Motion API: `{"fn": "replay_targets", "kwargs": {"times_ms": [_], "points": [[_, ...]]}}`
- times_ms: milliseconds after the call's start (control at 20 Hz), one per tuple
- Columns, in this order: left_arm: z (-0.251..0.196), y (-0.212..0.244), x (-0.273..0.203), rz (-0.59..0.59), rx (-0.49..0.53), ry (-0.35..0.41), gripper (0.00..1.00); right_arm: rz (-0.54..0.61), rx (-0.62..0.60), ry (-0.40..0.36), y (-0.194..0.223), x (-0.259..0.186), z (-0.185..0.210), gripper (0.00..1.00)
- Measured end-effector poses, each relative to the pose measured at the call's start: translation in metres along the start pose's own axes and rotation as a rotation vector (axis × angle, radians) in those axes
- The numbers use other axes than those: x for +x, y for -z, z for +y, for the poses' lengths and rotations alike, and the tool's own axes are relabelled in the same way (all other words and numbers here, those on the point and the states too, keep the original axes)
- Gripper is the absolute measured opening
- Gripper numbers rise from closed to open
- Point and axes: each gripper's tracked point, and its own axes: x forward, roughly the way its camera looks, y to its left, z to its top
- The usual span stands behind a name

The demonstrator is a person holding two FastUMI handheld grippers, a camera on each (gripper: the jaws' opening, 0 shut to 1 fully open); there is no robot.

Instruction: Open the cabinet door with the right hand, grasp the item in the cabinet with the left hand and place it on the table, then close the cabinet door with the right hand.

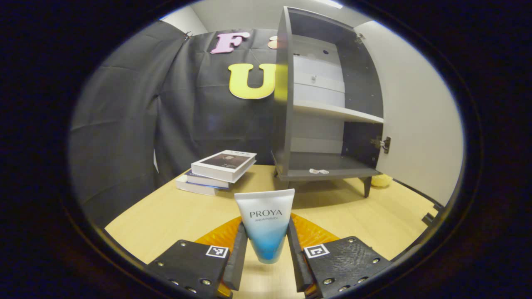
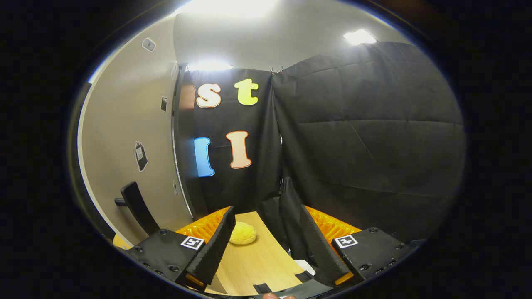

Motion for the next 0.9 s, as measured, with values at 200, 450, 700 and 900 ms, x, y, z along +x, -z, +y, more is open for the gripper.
{"fn": "replay_targets", "kwargs": {"times_ms": [200, 450, 700, 900], "points": [[-0.010, 0.019, 0.004, -0.011, -0.041, 0.038, 0.52, 0.036, 0.011, -0.004, 0.009, 0.004, 0.001, 0.98], [-0.029, 0.031, 0.013, -0.014, 0.004, 0.063, 0.51, 0.062, 0.022, -0.009, 0.010, 0.015, 0.003, 0.98], [-0.026, 0.062, 0.012, 0.022, 0.023, 0.053, 0.53, 0.106, 0.038, 0.004, 0.018, 0.024, -0.004, 0.98], [-0.026, 0.060, 0.011, 0.017, 0.040, 0.042, 0.53, 0.117, 0.038, 0.013, 0.023, 0.029, -0.005, 0.98]]}}
